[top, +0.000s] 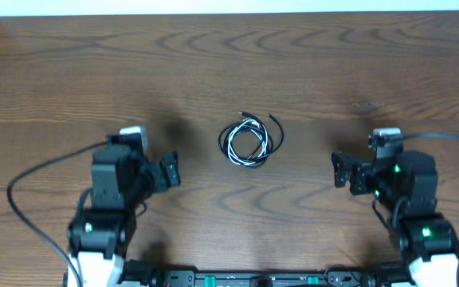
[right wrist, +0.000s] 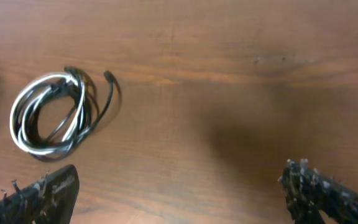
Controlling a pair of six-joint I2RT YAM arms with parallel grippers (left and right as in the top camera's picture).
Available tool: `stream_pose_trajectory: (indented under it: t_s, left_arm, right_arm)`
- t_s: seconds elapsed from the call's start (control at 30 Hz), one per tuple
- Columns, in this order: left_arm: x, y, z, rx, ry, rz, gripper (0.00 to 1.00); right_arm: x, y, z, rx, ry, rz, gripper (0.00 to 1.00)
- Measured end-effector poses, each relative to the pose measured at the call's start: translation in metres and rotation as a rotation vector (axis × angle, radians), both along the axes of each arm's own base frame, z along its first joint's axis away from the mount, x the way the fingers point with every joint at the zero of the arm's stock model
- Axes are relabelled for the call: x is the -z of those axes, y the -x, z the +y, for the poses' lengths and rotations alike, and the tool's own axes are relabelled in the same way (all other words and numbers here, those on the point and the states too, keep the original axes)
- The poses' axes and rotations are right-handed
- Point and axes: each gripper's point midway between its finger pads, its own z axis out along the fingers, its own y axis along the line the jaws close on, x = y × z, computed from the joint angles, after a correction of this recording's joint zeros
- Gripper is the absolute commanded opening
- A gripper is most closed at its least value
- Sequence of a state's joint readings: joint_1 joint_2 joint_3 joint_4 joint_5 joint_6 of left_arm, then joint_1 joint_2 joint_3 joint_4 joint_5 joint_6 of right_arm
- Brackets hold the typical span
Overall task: Untangle cables
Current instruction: 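Reach the left gripper to the cable bundle and grasp it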
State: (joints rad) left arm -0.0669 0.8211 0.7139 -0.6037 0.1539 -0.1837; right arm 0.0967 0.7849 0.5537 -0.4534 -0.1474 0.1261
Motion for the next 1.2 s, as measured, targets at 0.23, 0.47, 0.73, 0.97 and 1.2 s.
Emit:
stream_pose_trajectory:
  t_s: [0.23, 0.47, 0.73, 0.97, 1.2]
  left_arm:
    - [-0.025, -0.008, -0.023, 0.081, 0.089, 0.246, 0.95]
    - [-0.056, -0.025, -0.032, 0.111, 0.128, 0.229, 0.95]
    - [-0.075, -0.057, -0.035, 0.101, 0.148, 0.090, 0.95]
    - [-0.096, -0.089, -0.047, 0.117, 0.158, -0.052, 0.95]
    - [-0.055, -0.102, -0.071, 0.156, 0.031, 0.032, 0.95]
  right_arm:
    - [0.006, 0.002, 0.002, -0.009, 0.013, 0.228, 0.99]
    - [0.002, -0.003, 0.003, -0.010, 0.017, 0.284, 0.99]
    - [-0.001, -0.003, 0.010, -0.037, -0.014, 0.282, 0.99]
    - [-0.003, -0.004, 0.013, -0.052, -0.030, 0.273, 0.99]
    - [-0.006, -0.008, 0.015, -0.056, -0.035, 0.254, 0.99]
